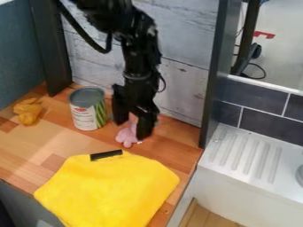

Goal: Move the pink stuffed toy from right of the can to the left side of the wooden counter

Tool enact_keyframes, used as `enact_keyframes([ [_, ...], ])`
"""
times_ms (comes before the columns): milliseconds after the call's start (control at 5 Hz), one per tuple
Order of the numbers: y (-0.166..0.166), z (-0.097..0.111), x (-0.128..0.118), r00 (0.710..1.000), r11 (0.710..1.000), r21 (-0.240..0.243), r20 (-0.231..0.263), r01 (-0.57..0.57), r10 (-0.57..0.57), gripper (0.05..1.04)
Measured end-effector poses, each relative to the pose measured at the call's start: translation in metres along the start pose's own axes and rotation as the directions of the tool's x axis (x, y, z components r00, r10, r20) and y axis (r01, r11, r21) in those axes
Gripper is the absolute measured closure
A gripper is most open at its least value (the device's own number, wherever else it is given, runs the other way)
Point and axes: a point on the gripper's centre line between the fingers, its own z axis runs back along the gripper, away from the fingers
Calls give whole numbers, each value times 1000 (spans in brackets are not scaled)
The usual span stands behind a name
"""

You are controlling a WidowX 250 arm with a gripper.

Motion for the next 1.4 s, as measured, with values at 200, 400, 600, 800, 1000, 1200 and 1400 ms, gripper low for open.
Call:
enact_keyframes([
  [200,4,-8,6,1000,1000,14,2,-6,6,83],
  [400,3,-21,14,1000,1000,6,24,-18,18,139],
  [600,5,-22,21,998,999,14,44,-42,42,421],
  [800,2,-20,19,996,999,3,73,-53,53,631],
  [1000,-2,2,11,990,998,-5,128,-58,58,689],
  [1200,0,47,-2,960,995,28,268,-93,82,699],
  [1400,3,77,-30,936,986,81,335,-144,110,699],
])
